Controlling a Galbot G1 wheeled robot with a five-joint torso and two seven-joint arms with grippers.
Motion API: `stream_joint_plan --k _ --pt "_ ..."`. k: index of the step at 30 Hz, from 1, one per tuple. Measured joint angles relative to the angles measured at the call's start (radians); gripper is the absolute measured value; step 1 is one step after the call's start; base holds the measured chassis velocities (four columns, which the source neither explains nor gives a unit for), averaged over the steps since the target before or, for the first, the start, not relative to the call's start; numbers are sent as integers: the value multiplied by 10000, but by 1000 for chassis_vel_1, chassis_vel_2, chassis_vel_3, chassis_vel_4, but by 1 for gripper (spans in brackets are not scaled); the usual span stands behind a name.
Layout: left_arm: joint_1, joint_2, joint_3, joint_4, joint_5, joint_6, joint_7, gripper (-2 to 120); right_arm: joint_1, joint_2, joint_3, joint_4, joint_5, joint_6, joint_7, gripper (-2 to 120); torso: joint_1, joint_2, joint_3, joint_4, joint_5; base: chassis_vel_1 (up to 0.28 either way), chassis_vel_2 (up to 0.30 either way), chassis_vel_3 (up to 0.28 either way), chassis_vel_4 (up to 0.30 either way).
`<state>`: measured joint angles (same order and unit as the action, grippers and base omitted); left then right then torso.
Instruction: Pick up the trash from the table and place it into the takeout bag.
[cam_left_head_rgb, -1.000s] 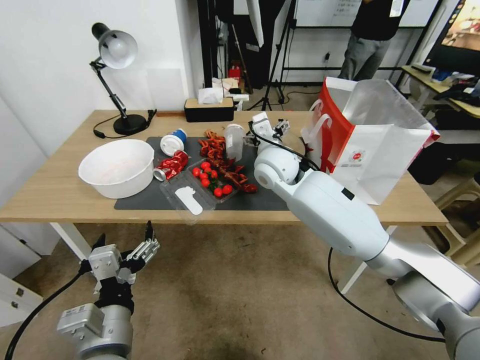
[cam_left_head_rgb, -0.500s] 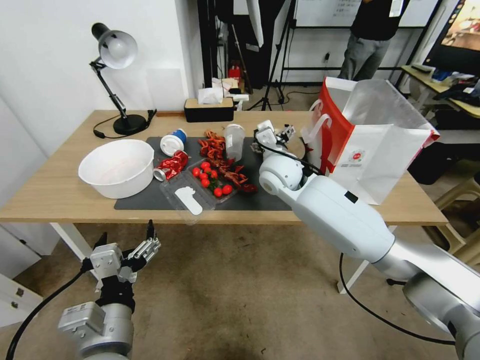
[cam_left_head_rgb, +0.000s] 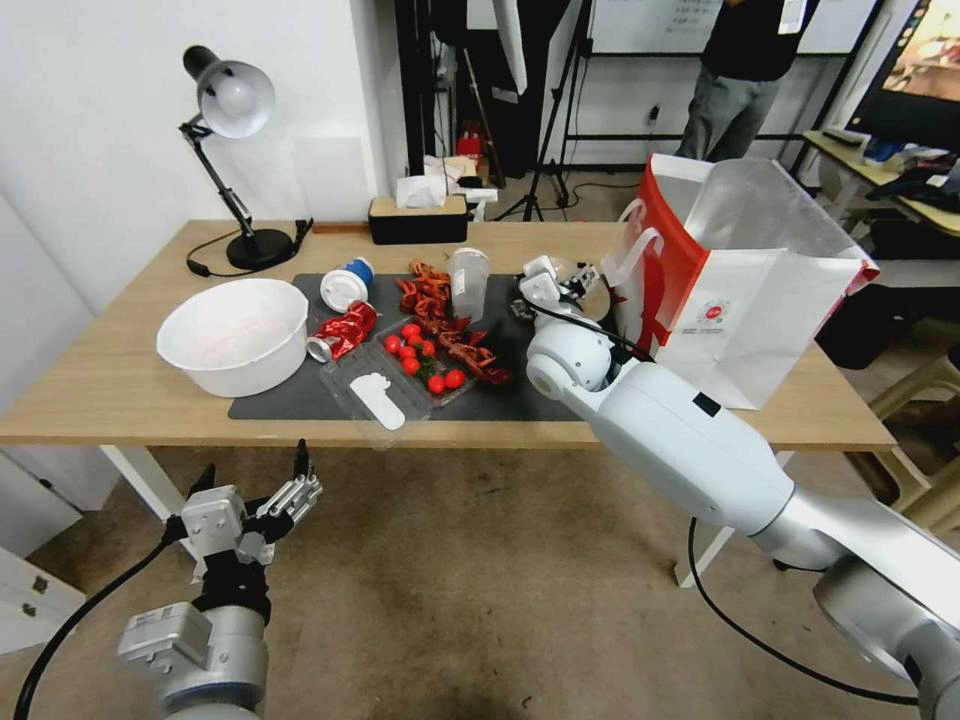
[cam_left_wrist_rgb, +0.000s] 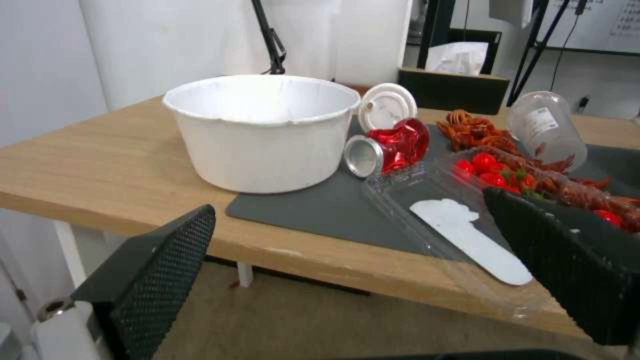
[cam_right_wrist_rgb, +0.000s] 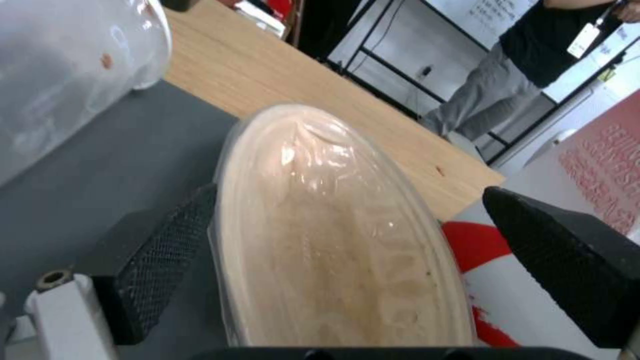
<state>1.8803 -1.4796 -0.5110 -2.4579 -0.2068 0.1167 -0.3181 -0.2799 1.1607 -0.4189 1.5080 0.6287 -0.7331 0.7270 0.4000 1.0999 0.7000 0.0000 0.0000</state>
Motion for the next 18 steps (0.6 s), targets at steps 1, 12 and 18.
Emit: stream_joint_plan --k 1,12,18 --pt "-3 1 5 2 -1 1 0 100 -4 0 12 -27 -4 1 1 100 1 0 0 0 0 0 0 0 0" --pt "-13 26 17 13 -11 5 -1 100 -85 -41 100 -146 -12 12 5 100 0 0 0 0 0 0 0 0 0" --pt "-6 42 20 15 -16 5 -1 100 -122 -23 111 -247 -14 15 -5 100 0 0 0 0 0 0 0 0 0"
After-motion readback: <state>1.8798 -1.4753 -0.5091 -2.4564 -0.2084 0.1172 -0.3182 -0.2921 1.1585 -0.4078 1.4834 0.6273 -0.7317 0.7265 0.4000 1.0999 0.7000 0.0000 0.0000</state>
